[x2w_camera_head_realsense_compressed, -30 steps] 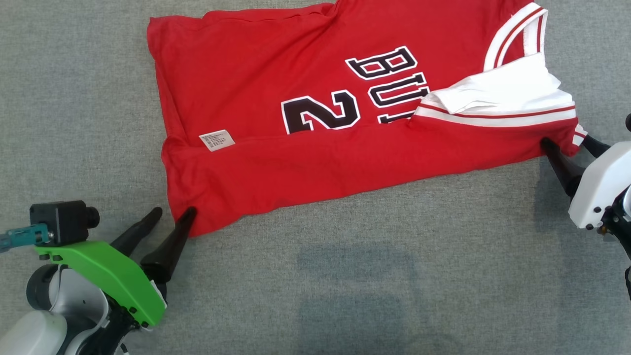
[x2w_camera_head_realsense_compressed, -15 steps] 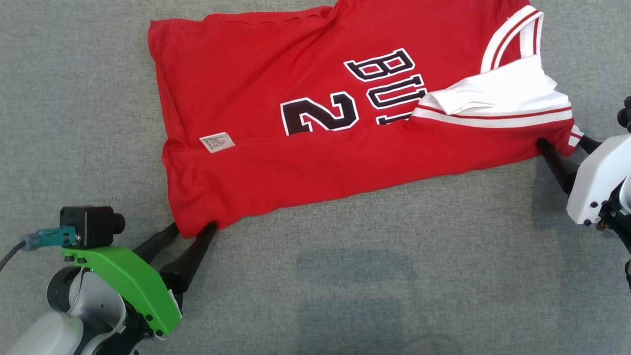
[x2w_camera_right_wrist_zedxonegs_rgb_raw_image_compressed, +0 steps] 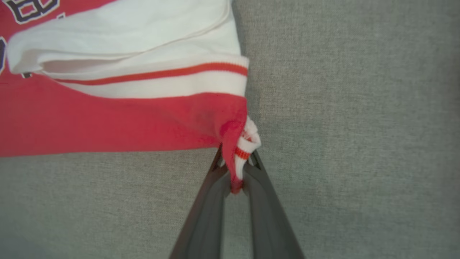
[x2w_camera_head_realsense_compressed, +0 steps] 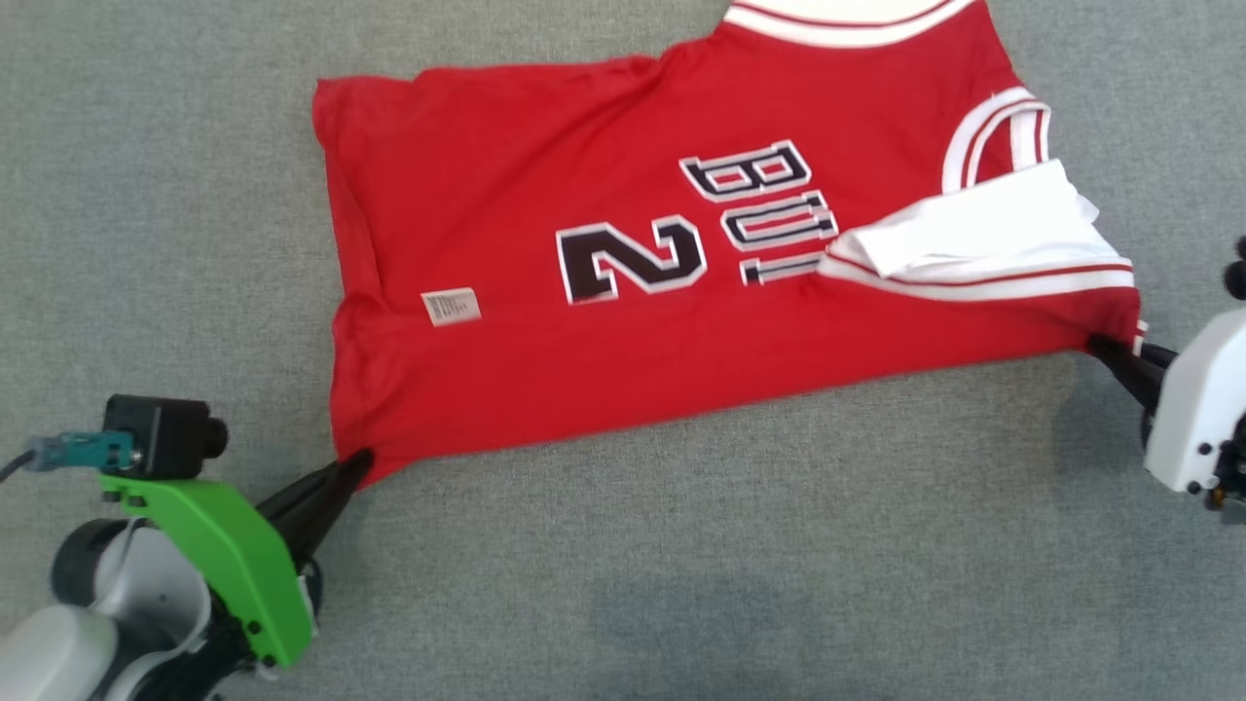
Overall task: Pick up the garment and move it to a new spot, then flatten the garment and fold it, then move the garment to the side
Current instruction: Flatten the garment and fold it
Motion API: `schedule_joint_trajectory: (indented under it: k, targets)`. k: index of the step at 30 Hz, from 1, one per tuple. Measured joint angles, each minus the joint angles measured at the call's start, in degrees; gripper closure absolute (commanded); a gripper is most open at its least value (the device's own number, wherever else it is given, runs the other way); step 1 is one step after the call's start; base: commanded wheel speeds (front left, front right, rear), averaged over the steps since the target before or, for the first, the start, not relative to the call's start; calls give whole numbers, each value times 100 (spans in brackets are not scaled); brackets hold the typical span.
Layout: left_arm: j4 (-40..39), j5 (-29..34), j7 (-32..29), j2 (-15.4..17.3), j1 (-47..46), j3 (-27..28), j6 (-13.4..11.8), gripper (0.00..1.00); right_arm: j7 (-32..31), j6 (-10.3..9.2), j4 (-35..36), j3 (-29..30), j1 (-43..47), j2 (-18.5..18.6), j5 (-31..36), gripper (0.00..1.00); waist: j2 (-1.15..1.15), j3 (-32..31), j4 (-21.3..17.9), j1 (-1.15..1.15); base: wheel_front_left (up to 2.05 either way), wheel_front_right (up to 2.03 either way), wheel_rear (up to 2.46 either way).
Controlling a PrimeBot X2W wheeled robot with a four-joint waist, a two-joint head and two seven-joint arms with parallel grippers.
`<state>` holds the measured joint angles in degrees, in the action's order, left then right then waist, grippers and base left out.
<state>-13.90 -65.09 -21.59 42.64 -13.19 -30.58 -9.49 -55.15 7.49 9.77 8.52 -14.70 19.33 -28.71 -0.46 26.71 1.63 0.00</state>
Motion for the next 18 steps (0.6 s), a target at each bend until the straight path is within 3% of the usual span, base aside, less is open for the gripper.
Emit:
schedule_joint_trajectory:
  k: [6,15,16,17,18]
  targets:
    - [-425,-461,-320,684,428,283,118,100,-703,4,724,643,873,-133,-488,100,0,-292,16,0,0,0,0]
    - [-712,-868,-223,983,1349,399,138,100,-1293,4,1459,1059,1989,-398,-778,100,0,-421,-148,0,0,0,0]
    - [-701,-898,-196,999,1454,388,132,100,-1291,4,1491,1059,2067,-432,-773,81,0,-413,-173,0,0,0,0]
    - [-675,-900,-165,1001,1541,374,112,100,-1255,4,1501,1053,2124,-446,-715,36,0,-398,-193,0,0,0,0]
    - [-645,-858,-144,1026,1600,342,87,100,-1216,4,1501,1006,2162,-422,-620,0,0,-381,-212,0,0,0,0]
